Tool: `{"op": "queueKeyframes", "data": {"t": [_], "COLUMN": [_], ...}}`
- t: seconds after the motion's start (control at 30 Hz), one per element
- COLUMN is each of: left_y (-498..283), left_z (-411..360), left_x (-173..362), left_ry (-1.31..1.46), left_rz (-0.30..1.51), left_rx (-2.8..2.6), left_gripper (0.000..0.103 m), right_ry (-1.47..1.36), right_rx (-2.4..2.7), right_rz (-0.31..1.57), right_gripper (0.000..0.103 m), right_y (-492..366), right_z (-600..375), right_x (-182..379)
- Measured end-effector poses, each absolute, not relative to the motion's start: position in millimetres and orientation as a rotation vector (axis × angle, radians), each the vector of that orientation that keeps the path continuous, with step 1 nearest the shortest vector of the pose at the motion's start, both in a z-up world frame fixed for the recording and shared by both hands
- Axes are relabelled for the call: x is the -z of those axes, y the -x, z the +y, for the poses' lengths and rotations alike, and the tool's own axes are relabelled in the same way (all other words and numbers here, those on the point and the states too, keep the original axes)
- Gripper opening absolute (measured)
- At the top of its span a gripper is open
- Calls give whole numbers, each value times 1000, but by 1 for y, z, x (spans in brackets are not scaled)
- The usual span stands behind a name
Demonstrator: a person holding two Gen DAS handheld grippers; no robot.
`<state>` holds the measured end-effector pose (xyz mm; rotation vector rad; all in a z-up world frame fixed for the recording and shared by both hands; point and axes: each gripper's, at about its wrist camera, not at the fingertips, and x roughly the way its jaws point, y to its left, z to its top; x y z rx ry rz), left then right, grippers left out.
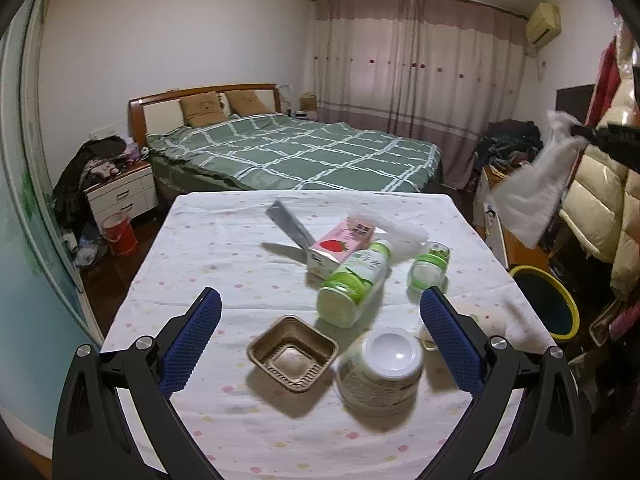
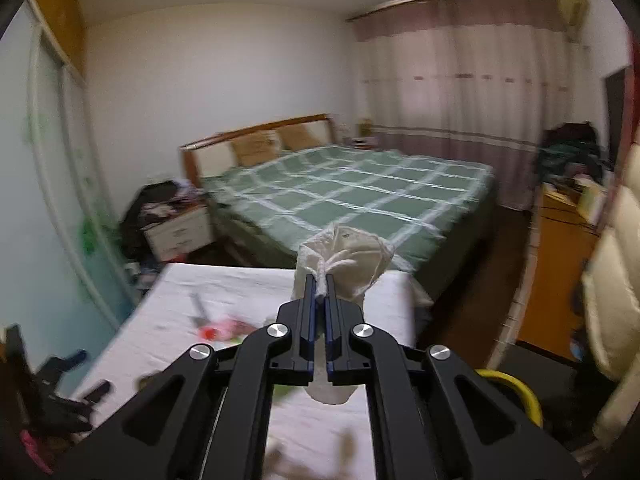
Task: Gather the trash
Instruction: 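Carry the tissue with the right tool into the yellow bin and open, then close the left tool around the upturned white bowl and lift it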
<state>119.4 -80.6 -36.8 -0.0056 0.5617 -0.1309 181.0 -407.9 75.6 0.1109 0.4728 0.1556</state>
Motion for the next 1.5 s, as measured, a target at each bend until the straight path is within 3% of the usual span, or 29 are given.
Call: {"op": "queueKeyframes", "data": {"t": [0.6,0.63,0.7,0.77,1.03,1.5], "left_y": [-118,-118,-119,-122,-126,-147], "left_z": [-126,-126,-127,-128,-130,-134], "left_x": [48,49,51,53,64,108], "left_ry": [-84,-86,-88,-88,-103,-147], "left_rz": [613,616,625,635,666,724], "left_rx": [209,210,213,217,236,300], "left_gripper": [98,98,98,98,98,98], "right_ry": [-285,-294,-306,-320,-334,-351], "right_rx": [197,200,209,219,196,82], "right_rz": [747,764,786,790,792,756], "right_gripper": [5,7,26,31,34,36], "right_y": [-187,-188,-189,-185,-173,-158], "right_z": [-559,-560,-563,-568,-555,-506], "right_x": [72,79,90,97,103,94]}}
